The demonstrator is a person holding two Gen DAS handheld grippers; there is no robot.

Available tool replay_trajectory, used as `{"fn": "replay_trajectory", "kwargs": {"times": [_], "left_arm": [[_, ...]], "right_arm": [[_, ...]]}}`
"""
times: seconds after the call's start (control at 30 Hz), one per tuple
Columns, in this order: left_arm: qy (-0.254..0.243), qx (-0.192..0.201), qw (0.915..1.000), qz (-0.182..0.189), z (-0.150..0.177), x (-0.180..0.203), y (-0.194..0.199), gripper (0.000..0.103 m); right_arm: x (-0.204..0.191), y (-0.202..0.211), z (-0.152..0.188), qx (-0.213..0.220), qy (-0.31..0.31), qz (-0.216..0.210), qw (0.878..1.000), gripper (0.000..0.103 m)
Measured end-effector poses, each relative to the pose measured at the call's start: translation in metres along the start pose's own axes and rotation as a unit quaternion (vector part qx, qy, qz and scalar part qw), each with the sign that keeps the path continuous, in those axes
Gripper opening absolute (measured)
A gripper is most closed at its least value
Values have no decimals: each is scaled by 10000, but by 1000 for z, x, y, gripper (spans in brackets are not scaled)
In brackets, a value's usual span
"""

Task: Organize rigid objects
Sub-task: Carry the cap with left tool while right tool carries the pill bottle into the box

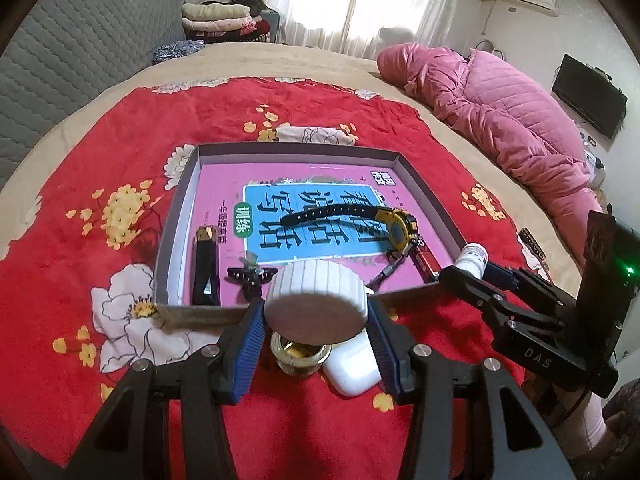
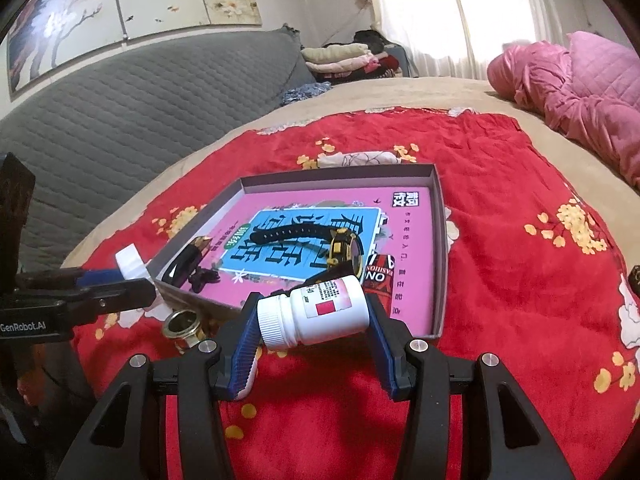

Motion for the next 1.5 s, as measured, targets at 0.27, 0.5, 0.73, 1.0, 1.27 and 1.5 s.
{"fn": "replay_trajectory", "kwargs": {"times": [0.27, 0.5, 0.73, 1.0, 1.27, 1.5], "left_arm": [[-41, -22, 9999, -105, -9, 4, -11, 50], [-52, -82, 9998, -178, -17, 8, -25, 50], [-35, -98, 9997, -227, -21, 7, -34, 50], [-16, -121, 9995, -280, -27, 5, -44, 50], [-66, -252, 9992, -306, -27, 9, -61, 50], [-75, -356, 9987, -348, -27, 9, -71, 50]], "right_arm": [[6, -4, -8, 105, -72, -54, 9999, 52], [9, -7, -12, 132, -116, -61, 9998, 52], [11, -9, -14, 146, -78, -43, 9999, 52], [11, -13, -17, 149, -22, -26, 9999, 52], [12, -22, -14, -52, 16, 34, 10000, 52], [14, -33, -9, -271, 25, 73, 9996, 52]]}}
Point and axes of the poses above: each gripper's, at about its wrist camera, not at the fingertips, and y roughly against the way its jaws point, x to its right, z to its underside, the point moved 4 cm from there along -y, roughly the way its jaws point, and after that the axes turned 3 degrees about z, right-handed, at the moved point
